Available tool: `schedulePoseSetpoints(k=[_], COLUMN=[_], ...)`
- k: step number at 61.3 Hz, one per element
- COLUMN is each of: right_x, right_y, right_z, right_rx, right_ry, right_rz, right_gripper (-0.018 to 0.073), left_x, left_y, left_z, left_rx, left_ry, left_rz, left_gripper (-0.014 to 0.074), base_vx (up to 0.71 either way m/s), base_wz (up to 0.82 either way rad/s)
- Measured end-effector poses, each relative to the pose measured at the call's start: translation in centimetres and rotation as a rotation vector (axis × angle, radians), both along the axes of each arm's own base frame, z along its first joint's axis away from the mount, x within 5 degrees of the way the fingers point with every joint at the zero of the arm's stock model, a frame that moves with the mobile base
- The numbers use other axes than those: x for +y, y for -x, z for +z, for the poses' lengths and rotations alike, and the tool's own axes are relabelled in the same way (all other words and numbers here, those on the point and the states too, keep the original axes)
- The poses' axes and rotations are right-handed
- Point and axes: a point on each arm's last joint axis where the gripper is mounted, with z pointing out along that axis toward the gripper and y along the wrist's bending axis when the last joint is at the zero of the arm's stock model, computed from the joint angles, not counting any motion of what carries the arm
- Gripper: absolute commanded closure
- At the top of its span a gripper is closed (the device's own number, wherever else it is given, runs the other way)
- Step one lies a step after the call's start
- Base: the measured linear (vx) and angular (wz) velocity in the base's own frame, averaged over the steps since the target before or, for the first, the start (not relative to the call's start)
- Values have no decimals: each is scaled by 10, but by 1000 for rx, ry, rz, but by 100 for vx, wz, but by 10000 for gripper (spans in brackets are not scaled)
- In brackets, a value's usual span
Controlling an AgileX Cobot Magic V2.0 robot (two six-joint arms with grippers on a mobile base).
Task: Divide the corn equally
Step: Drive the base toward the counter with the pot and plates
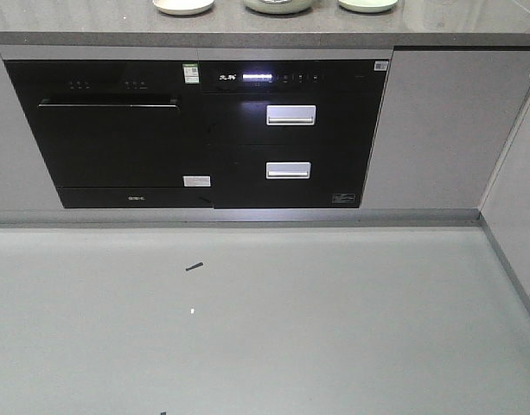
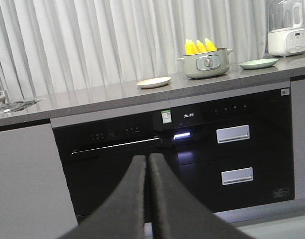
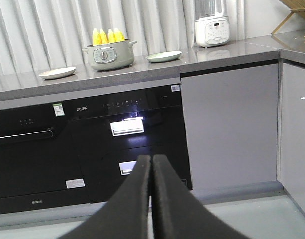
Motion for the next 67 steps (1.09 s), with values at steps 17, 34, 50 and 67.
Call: schedulePoseSetpoints(k=[17, 34, 50, 67], right_x=[0, 0, 0, 0], right_y=[0, 0, 0, 0], right_z=[0, 0, 0, 0], right_rx=[0, 0, 0, 0], right_ry=[0, 0, 0, 0], right_rz=[0, 0, 0, 0], right_gripper=[564, 564, 564, 564], left_x=[0, 0, 0, 0], left_y=[0, 0, 0, 0], left_z=[0, 0, 0, 0], left_rx=[0, 0, 0, 0], left_ry=[0, 0, 0, 0], left_rz=[0, 0, 0, 0], left_gripper=[603, 603, 603, 603], base_vx=[14, 15, 15, 14], base_wz=[2, 2, -1, -3])
